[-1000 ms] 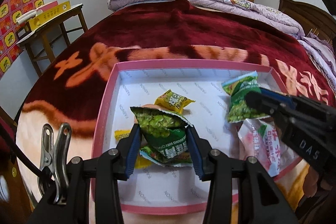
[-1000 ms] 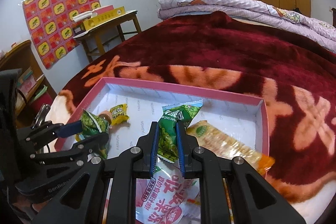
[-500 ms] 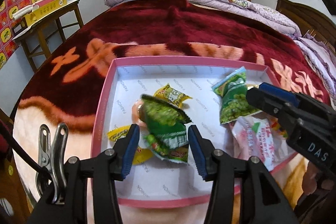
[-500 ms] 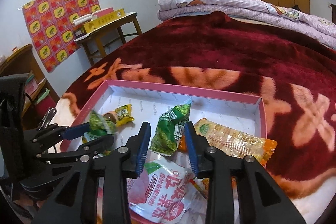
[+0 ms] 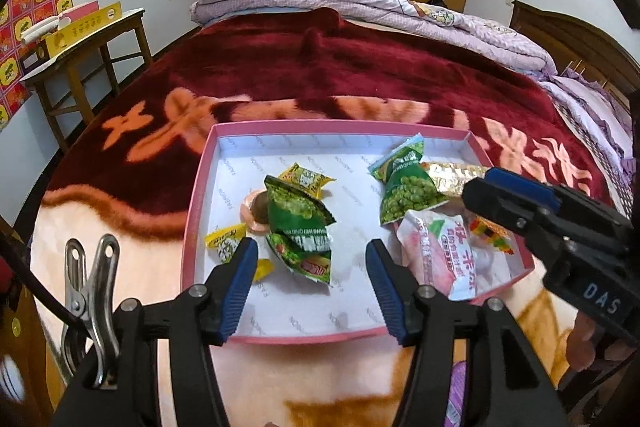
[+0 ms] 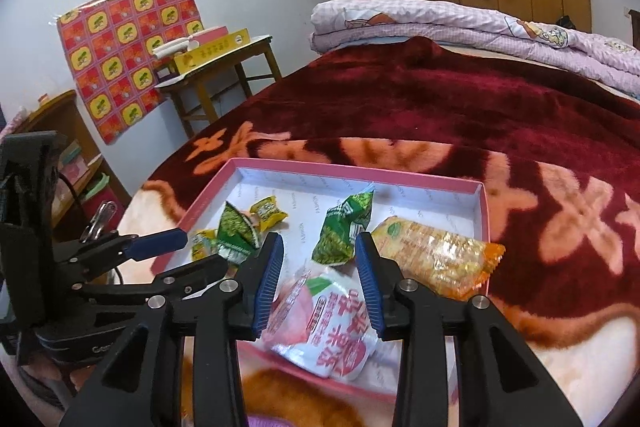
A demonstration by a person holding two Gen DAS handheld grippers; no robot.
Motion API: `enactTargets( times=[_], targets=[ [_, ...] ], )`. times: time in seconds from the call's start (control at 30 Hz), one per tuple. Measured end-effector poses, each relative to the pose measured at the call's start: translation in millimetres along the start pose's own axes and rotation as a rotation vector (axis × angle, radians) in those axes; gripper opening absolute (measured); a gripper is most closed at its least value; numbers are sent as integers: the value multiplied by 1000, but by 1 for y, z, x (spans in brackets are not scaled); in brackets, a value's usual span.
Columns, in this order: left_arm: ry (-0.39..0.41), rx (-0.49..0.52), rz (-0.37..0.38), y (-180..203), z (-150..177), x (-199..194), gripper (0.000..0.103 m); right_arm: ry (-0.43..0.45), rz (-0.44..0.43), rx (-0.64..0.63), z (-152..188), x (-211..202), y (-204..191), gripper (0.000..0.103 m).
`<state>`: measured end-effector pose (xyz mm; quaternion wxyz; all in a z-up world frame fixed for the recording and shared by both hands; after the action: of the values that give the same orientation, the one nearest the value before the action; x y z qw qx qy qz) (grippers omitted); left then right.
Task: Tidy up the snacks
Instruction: 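Withdraw both tools from the box toward the remaining snacks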
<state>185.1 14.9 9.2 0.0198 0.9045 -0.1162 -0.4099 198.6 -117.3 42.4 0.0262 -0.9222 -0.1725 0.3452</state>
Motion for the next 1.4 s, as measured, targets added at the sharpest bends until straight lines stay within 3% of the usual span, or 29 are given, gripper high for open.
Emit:
enactTargets(
  times=[0.47,1.4],
  targets=[
    [-7,-21,6,1,21,-29,60,-11,2,31,25,-33,0,41],
    [-115,-3,86,22,85,-54,60,-126,7,33,97,-60,-2,41]
  ],
)
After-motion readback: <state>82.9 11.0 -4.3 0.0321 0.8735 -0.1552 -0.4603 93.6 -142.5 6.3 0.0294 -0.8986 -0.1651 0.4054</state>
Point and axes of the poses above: each gripper's, at about its wrist camera, not at the fingertips, and x roughly the way its jaws point, y to its right, z to its underside, the point moved 8 cm from there along x, roughly the way its jaws point, and after that the axes turned 6 degrees about z, right-handed, at the moved point
